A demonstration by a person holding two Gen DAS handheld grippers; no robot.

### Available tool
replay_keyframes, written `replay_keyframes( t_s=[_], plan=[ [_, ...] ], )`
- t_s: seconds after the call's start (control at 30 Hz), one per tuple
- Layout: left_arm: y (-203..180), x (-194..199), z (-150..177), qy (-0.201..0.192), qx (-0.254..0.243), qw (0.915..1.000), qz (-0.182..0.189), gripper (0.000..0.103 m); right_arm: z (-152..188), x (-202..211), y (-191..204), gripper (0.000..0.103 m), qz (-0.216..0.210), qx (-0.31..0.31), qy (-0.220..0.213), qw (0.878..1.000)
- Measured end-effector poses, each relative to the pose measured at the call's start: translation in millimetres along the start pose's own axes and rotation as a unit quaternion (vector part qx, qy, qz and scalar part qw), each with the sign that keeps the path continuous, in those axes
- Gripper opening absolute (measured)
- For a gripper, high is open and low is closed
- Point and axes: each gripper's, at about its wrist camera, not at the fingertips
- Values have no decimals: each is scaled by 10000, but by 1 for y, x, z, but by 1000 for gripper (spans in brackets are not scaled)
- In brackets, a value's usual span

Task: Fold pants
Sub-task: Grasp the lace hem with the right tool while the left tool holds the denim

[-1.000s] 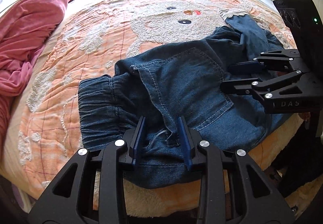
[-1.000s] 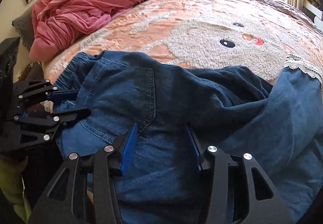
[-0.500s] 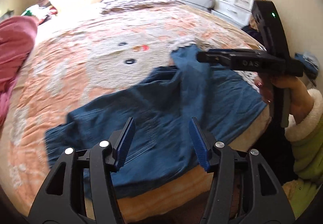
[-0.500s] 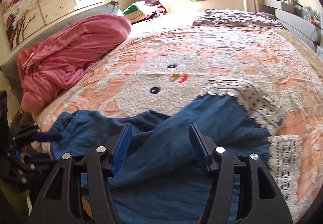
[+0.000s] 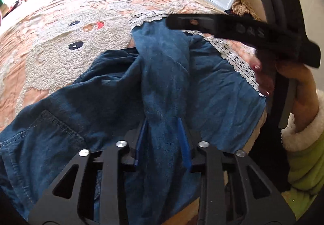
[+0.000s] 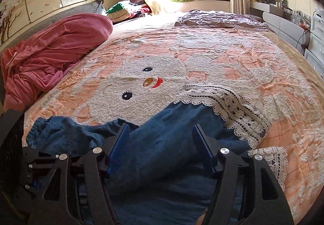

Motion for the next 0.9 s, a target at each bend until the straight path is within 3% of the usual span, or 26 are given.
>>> replay_keyframes(
  t_s=[0.1,0.2,0.27,0.4,0.47,0.53,0.57,0.6,0.63,0.7,0.9],
  plan=[
    [-10,2,5,-93,-250,9996,0,12,-11,-15,13,70,142,128,68,9998],
    [-23,1,6,-150,-448,9989,24,12,-28,-44,20,70,640,324,244,9971],
    [-25,2,7,-188,-507,9985,15,12,-39,-72,23,70,1152,466,522,9909],
    [-22,4,9,-258,-443,9987,75,12,-53,-129,16,70,1728,329,1115,9781],
    [-20,5,10,-308,-421,9986,110,12,-52,-145,14,64,1972,514,1148,9723],
    [-15,13,15,-378,-334,9986,173,12,-52,-149,8,46,1790,454,1142,9761],
    [-12,14,15,-415,-270,9986,205,13,-52,-144,2,26,1666,309,1063,9798],
    [-9,17,16,-459,-203,9985,224,14,-53,-137,-3,14,1564,267,1008,9822],
    [-4,19,17,-513,-153,9983,228,17,-53,-128,-7,10,1431,228,877,9856],
    [3,22,18,-613,-45,9979,211,35,-54,-106,-15,9,1214,72,699,9901],
    [5,25,18,-722,-54,9972,179,38,-51,-34,-38,9,613,-484,155,9968]
  ],
)
Point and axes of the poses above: each gripper's, at about its wrist camera, not at the fingertips, and x roughly against the way its jaws point, y to its left, z to its underside, and after that the axes turned 14 degrees about -x, right-handed
